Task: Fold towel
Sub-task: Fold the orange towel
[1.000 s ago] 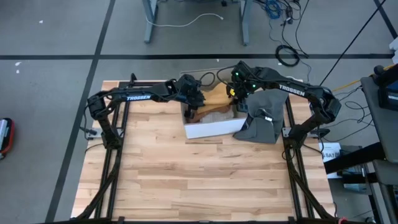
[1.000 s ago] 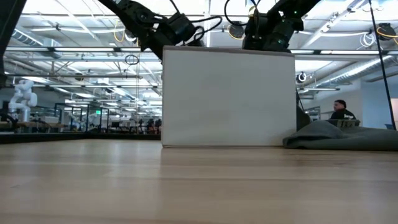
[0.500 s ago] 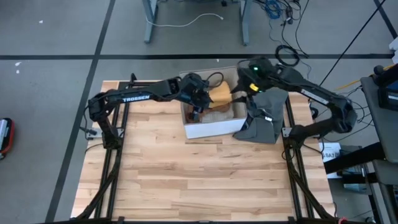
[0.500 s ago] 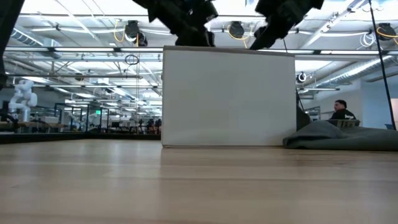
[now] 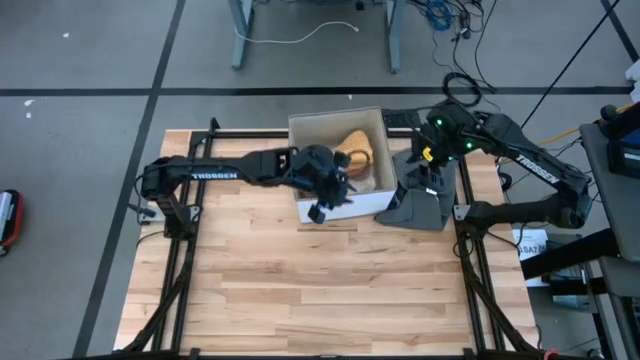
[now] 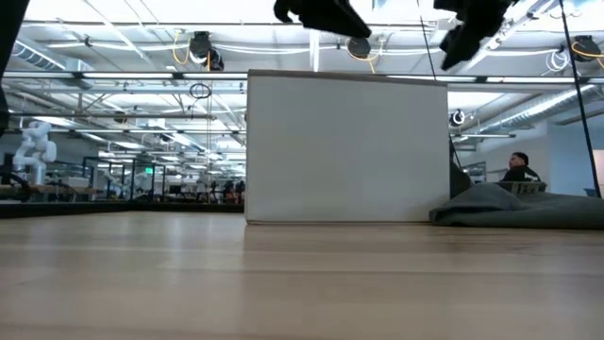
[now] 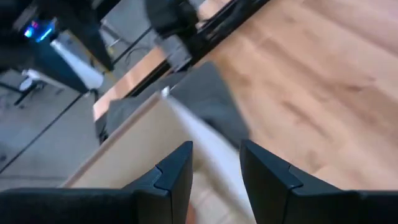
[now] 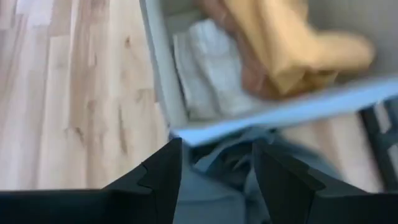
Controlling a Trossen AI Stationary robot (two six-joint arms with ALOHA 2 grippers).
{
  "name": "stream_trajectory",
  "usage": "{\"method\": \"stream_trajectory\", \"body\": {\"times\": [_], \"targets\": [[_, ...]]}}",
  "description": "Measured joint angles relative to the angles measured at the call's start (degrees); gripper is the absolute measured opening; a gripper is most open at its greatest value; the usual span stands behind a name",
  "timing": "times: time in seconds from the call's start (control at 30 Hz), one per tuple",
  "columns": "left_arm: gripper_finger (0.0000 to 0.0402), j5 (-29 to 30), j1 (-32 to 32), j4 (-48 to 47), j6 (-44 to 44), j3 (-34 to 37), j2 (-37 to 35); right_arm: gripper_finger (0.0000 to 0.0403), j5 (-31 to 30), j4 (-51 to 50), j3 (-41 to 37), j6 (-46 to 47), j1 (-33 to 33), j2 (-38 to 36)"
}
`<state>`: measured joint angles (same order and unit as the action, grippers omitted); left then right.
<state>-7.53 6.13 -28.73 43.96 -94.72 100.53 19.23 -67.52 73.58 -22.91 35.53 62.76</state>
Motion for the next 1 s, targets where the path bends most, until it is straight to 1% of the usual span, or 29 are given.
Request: {"method": "stream_trajectory", "body": {"times": [0.1, 0.2, 0.4, 0.53, 0.6, 0.73, 0.83, 1.0], "targets": [[0.0138, 0.0, -3.2, -0.4, -1.6, 0.0, 0.3, 0.0183, 0.1, -2.4, -2.2, 3.8, 0.0, -0.8], [0.0138, -0.9, -5.9, -0.4, -4.7, 0.0, 1.5, 0.0183, 0.1, -1.3, -7.0, 7.6, 0.0, -1.7], [0.0138, -1.0, -10.1, -0.8, -7.5, 0.0, 6.9, 0.0183, -0.3, 7.6, -21.3, 14.2, 0.0, -3.7], [0.0138, -1.0, -11.9, -0.9, -7.9, 0.0, 11.6, 0.0183, -2.7, 14.1, -30.5, 20.0, 0.0, -4.0], [0.0138, -1.1, -12.5, -0.9, -8.3, 0.0, 13.9, 0.0183, -5.1, 14.3, -30.9, 21.6, 0.0, -3.2], [0.0138, -0.9, -12.9, 0.0, -11.7, 0.0, 17.8, 0.0183, -13.5, 15.1, -30.1, 28.1, -1.0, -3.2], [0.0138, -0.8, -12.9, 1.0, -14.9, 0.0, 20.4, 0.0183, -14.8, 15.6, -30.0, 29.9, -1.3, -3.1], [0.0138, -0.8, -12.9, 3.7, -18.1, 0.0, 23.6, 0.0183, -14.7, 15.9, -30.0, 37.1, -1.8, -2.8]]}}
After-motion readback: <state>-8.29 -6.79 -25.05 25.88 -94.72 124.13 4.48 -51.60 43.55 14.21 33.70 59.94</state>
